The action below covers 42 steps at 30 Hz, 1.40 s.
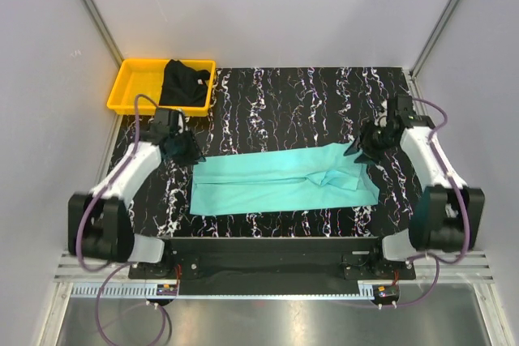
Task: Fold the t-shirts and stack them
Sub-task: Fold the tshirt
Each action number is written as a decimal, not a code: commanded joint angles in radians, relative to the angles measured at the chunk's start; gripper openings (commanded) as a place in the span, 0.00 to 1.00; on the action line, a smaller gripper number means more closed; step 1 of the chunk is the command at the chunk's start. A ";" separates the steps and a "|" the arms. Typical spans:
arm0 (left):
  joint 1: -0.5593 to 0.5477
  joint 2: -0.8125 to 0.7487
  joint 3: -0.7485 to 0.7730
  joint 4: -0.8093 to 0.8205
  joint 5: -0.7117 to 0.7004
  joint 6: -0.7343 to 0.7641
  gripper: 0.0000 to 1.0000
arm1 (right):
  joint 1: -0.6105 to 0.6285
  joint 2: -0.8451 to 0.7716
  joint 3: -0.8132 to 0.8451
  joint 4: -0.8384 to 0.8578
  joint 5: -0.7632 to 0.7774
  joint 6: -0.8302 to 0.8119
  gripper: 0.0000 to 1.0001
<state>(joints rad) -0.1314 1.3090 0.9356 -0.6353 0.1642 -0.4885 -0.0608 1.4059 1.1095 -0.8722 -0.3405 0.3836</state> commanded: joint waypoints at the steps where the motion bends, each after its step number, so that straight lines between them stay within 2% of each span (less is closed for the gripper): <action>1: -0.011 0.204 0.071 0.102 0.224 0.031 0.31 | 0.007 0.177 0.082 0.107 -0.243 0.000 0.48; 3: -0.011 0.320 0.103 0.102 0.248 0.030 0.23 | 0.024 0.278 0.108 0.136 -0.288 0.018 0.44; 8: -0.010 0.372 0.082 0.098 0.224 0.024 0.23 | 0.033 0.396 0.121 0.216 -0.396 0.086 0.34; 11: -0.011 0.368 0.040 0.092 0.209 0.005 0.24 | 0.035 0.436 0.107 0.260 -0.465 0.121 0.33; 25: -0.011 0.343 -0.021 0.088 0.189 -0.005 0.22 | 0.039 0.360 -0.123 0.312 -0.569 0.138 0.29; 30: -0.011 0.319 -0.035 0.083 0.186 0.004 0.23 | 0.041 0.309 -0.193 0.318 -0.555 0.143 0.29; 32: -0.013 0.300 -0.037 0.080 0.190 0.008 0.23 | 0.041 0.318 -0.220 0.350 -0.552 0.150 0.29; 38: -0.011 0.211 -0.017 0.049 0.187 0.030 0.32 | 0.042 0.386 -0.306 0.479 -0.485 0.184 0.29; 42: -0.011 0.164 0.006 0.011 0.179 0.048 0.33 | 0.042 0.418 -0.342 0.509 -0.443 0.186 0.29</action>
<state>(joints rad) -0.1421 1.5185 0.9047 -0.5968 0.3511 -0.4694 -0.0250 1.7885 0.7998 -0.4068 -0.8291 0.5388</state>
